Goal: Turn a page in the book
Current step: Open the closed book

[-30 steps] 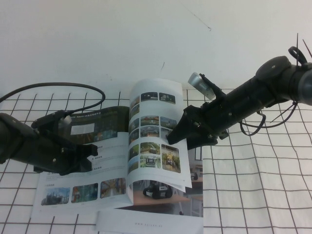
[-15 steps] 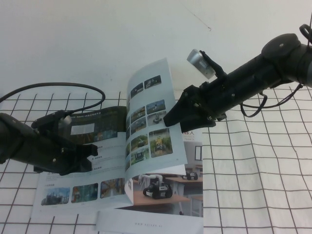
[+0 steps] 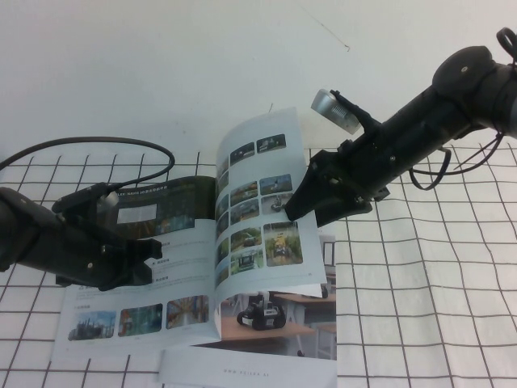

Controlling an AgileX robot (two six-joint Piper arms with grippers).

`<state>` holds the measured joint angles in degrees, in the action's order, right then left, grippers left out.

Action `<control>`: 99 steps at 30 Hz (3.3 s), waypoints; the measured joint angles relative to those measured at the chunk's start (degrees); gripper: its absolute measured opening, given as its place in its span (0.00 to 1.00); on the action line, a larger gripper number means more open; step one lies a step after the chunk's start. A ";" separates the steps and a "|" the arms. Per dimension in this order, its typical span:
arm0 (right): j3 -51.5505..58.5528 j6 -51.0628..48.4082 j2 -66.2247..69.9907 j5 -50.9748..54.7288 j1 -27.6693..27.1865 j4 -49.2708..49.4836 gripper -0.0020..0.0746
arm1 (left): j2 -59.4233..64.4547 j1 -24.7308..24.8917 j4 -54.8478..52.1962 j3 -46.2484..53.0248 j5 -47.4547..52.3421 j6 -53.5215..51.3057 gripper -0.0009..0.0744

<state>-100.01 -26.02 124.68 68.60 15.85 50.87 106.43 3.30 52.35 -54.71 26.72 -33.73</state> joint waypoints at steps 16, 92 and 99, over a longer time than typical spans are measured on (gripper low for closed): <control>-0.34 5.67 0.00 0.34 0.00 -9.23 0.60 | 0.00 0.00 0.18 0.00 -1.41 -0.10 0.01; -0.82 -16.56 0.00 -5.11 11.84 26.26 0.59 | 0.00 4.03 -0.99 0.00 -6.78 0.10 0.01; -0.82 -16.56 0.00 -5.11 11.99 26.26 0.59 | 0.00 4.03 0.34 0.00 -6.23 0.10 0.01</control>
<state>-100.83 -42.58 124.68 63.49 27.84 77.13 106.43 7.33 52.69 -54.71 20.48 -33.63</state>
